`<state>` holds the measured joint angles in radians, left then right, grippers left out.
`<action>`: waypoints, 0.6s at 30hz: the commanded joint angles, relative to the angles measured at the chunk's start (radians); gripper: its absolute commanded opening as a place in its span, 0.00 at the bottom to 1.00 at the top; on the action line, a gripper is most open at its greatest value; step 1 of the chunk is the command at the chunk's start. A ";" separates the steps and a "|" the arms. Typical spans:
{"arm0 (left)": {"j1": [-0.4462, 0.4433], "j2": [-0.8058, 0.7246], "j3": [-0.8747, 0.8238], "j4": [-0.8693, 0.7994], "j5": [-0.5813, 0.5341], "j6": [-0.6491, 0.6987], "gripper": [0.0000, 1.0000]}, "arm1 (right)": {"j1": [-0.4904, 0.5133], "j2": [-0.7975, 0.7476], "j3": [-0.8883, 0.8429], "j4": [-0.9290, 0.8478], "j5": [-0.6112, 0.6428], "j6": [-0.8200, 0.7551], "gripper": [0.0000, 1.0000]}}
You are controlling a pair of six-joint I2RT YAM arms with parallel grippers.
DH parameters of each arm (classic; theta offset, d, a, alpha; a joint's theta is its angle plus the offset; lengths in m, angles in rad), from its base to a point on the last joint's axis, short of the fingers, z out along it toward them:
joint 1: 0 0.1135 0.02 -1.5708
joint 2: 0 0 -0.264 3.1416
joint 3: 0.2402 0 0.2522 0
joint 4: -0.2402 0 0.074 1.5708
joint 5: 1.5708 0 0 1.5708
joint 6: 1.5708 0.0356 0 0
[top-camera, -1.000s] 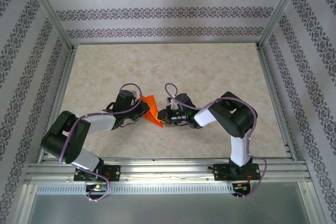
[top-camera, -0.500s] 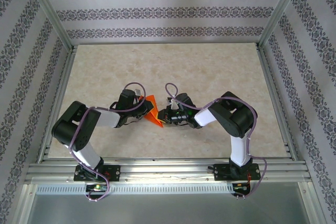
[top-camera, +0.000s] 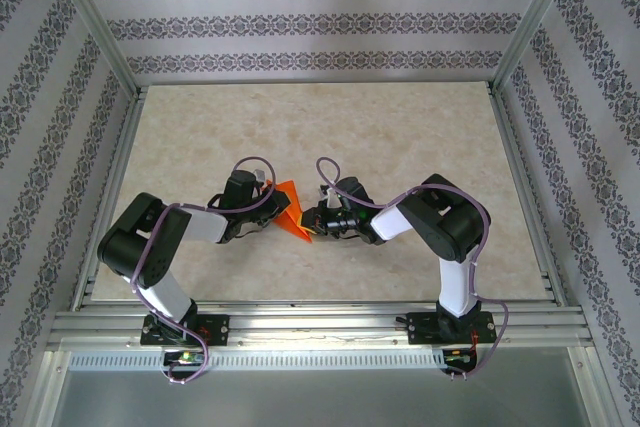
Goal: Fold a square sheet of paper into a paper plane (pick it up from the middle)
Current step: Fourth fold the wing at the center of the table.
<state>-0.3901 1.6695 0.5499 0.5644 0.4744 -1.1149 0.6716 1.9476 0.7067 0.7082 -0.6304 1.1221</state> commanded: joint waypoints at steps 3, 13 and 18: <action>0.016 0.020 -0.002 0.014 -0.003 0.004 0.01 | -0.019 0.024 -0.016 -0.021 0.014 0.001 0.00; 0.020 0.049 0.010 0.010 0.001 0.010 0.01 | -0.021 0.027 -0.013 -0.019 0.008 0.008 0.00; 0.020 0.068 0.019 0.020 0.019 0.013 0.01 | -0.020 0.028 -0.015 -0.017 0.008 0.012 0.00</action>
<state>-0.3840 1.7115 0.5503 0.5663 0.4763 -1.1145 0.6693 1.9495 0.7063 0.7094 -0.6369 1.1282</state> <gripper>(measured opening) 0.063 0.049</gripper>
